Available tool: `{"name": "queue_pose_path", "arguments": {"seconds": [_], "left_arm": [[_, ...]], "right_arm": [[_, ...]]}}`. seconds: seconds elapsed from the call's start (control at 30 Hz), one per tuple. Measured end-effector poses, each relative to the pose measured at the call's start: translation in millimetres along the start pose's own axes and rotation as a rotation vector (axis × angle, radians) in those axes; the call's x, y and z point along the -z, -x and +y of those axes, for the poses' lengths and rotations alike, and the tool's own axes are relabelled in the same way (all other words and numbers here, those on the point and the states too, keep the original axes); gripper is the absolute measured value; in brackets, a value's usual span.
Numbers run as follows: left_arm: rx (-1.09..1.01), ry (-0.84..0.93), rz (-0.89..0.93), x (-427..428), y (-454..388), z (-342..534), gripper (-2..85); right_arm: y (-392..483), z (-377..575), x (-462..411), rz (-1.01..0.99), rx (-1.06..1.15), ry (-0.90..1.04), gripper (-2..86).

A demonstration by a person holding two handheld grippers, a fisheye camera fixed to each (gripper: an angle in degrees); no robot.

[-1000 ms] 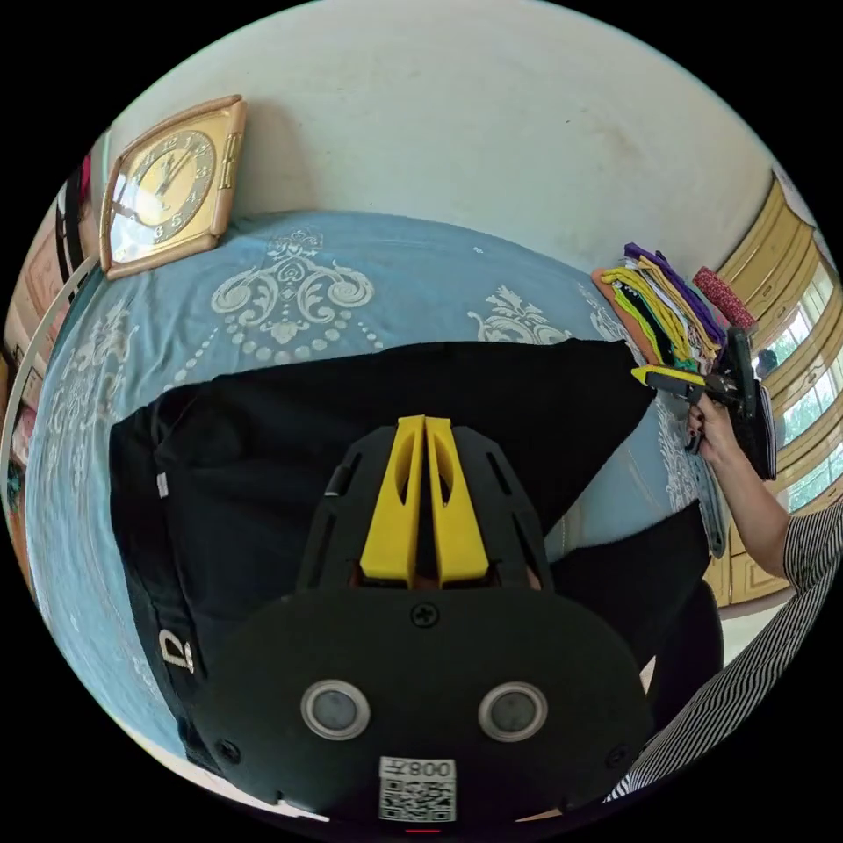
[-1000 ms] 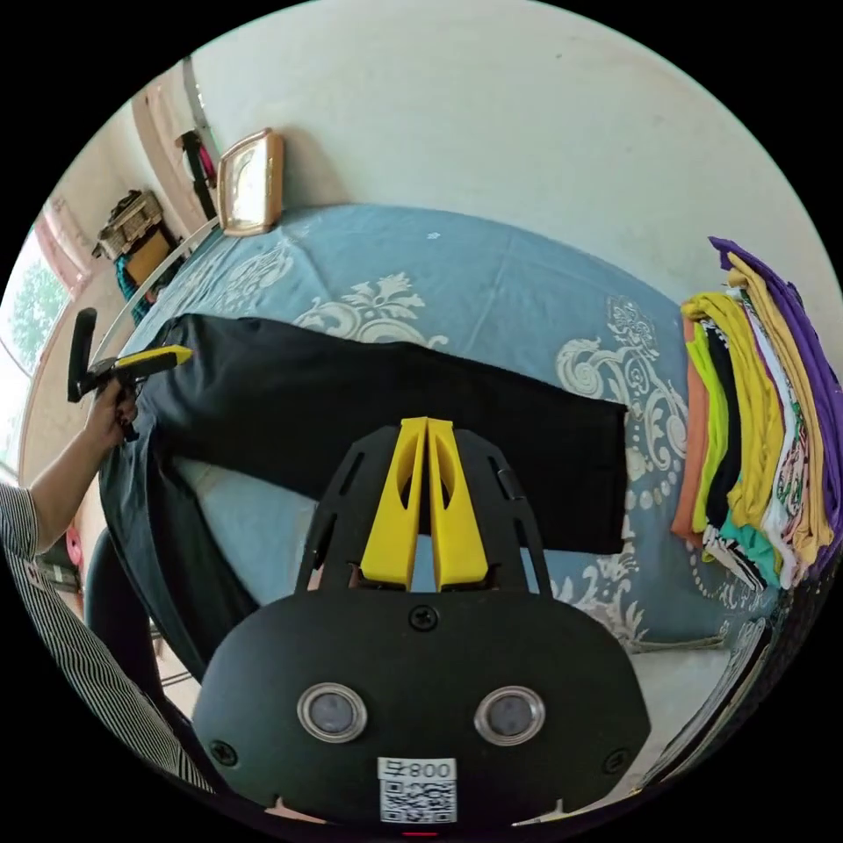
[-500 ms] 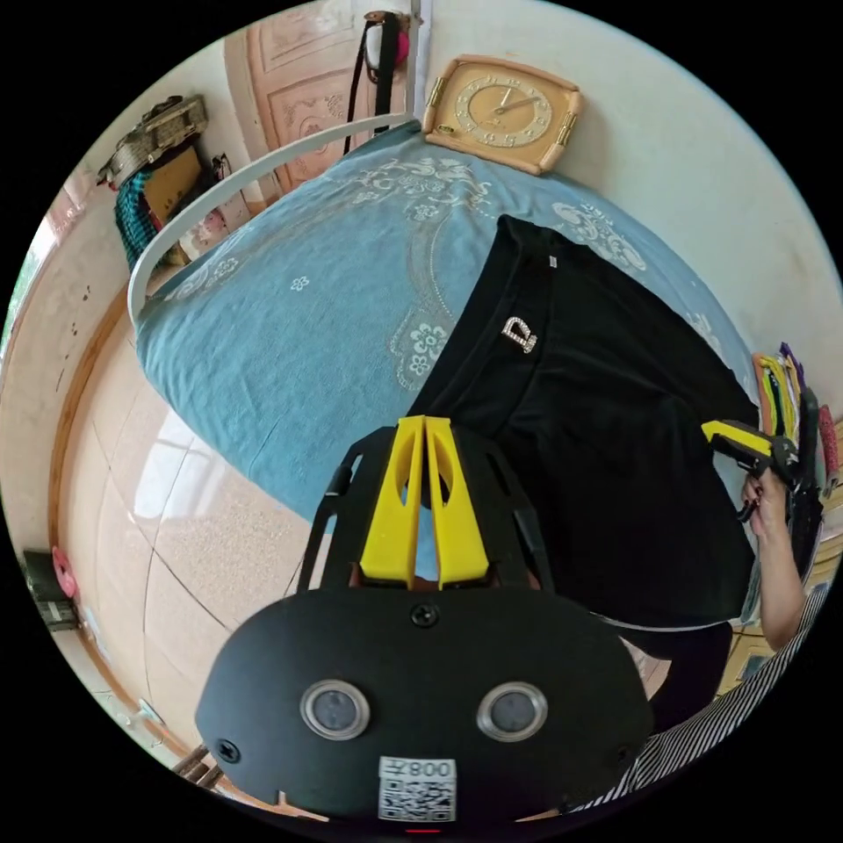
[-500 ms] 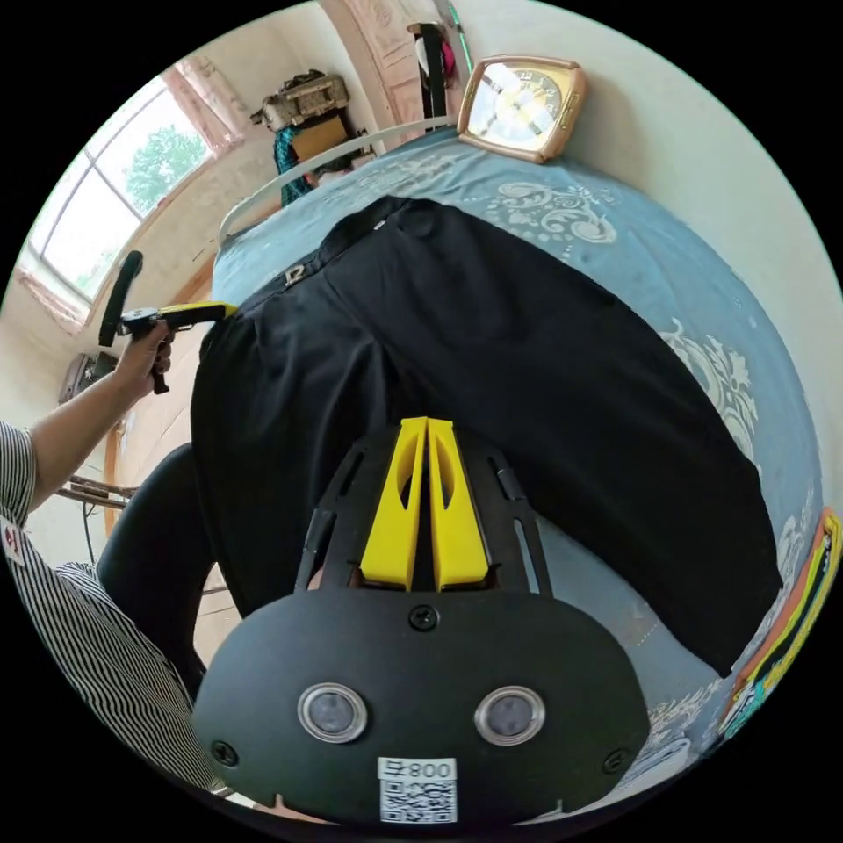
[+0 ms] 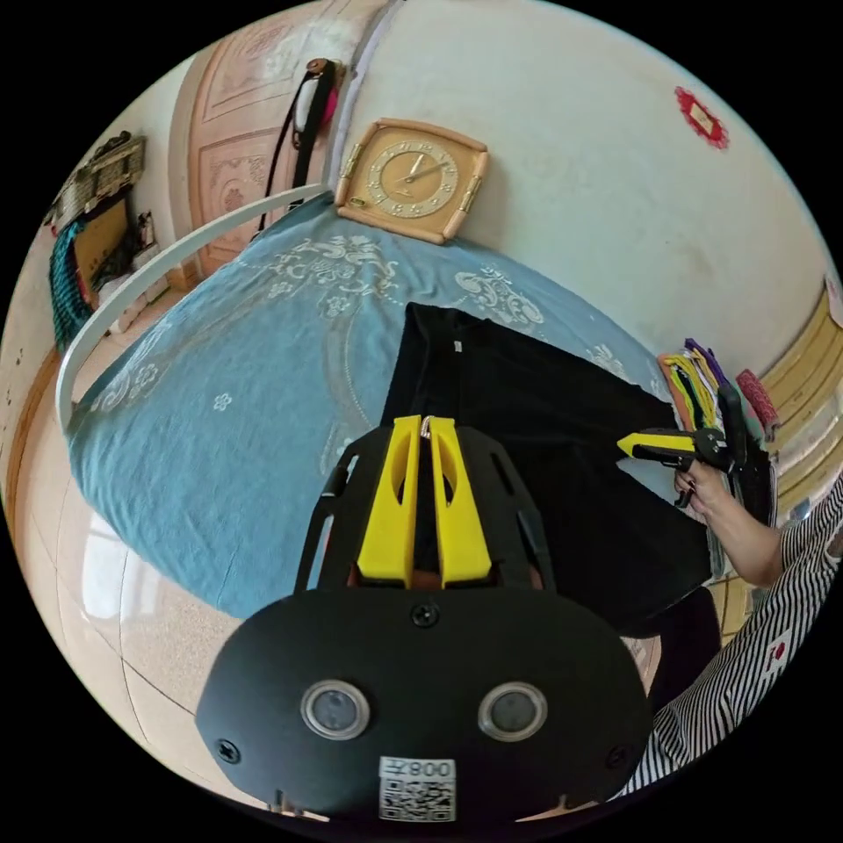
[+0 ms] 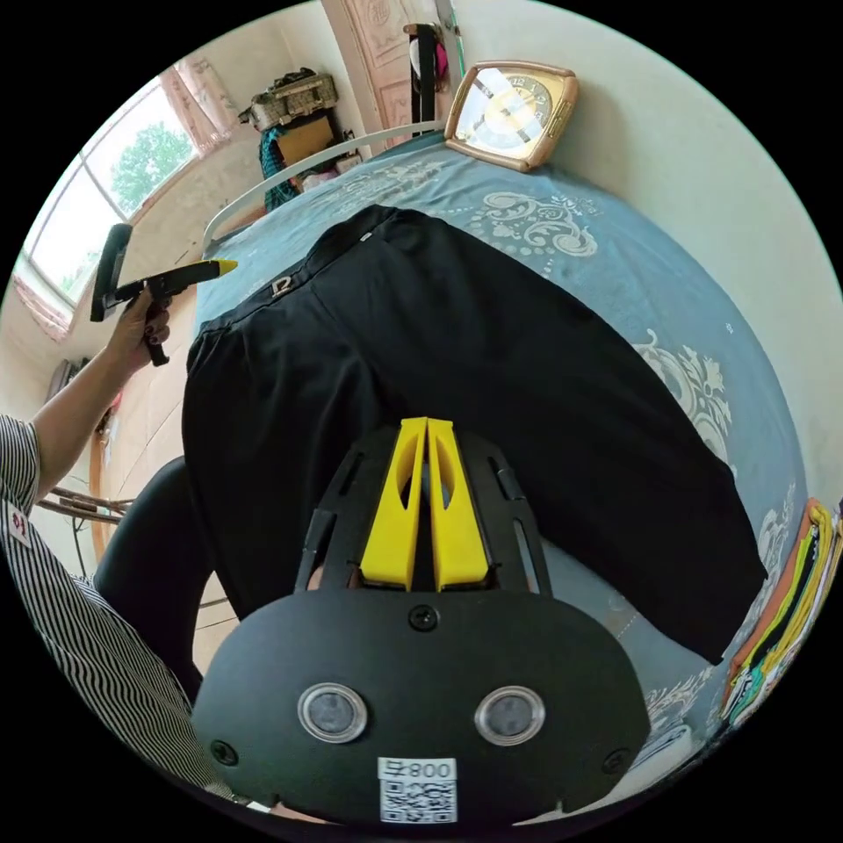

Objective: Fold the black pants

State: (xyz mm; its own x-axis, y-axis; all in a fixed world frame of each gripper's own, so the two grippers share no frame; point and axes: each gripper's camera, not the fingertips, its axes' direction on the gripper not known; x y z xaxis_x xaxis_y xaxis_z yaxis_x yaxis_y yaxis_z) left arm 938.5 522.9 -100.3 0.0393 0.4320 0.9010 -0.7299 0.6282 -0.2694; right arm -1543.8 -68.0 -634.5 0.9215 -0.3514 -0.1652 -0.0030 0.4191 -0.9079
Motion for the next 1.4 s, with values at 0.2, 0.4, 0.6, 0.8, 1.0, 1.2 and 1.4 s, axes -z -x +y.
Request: {"name": "queue_pose_path", "arguments": {"seconds": [0.2,0.4,0.6,0.8,1.0,1.2,1.4], "left_arm": [[-0.193,0.069,0.07,-44.5,-9.1,-71.2,7.3],[-0.362,0.195,0.005,-82.7,-24.3,-135.5,9.8],[-0.491,0.314,-0.066,-105.6,-31.8,-184.4,11.7],[-0.622,0.48,-0.126,-136.9,-40.5,-213.0,12.6],[-0.64,0.514,-0.089,-136.6,-41.1,-225.7,10.2],[-0.719,0.536,-0.15,-128.8,-63.8,-219.6,4.0],[-0.739,0.487,-0.194,-102.0,-73.8,-214.9,2.4]], "right_arm": [[-26.0,-47.6,18.5,-0.079,-0.025,-0.032,2.8],[-35.2,-102.3,18.1,-0.122,-0.018,0.019,7.1],[-21.1,-138.3,29.4,-0.014,0.062,0.035,8.2],[-9.4,-159.6,12.6,0.012,0.112,0.208,8.2],[20.8,-158.1,21.6,0.095,0.158,0.165,7.3],[43.3,-159.8,30.7,0.105,0.139,0.184,2.8],[62.4,-156.4,45.4,0.074,0.102,0.197,0.8]]}}
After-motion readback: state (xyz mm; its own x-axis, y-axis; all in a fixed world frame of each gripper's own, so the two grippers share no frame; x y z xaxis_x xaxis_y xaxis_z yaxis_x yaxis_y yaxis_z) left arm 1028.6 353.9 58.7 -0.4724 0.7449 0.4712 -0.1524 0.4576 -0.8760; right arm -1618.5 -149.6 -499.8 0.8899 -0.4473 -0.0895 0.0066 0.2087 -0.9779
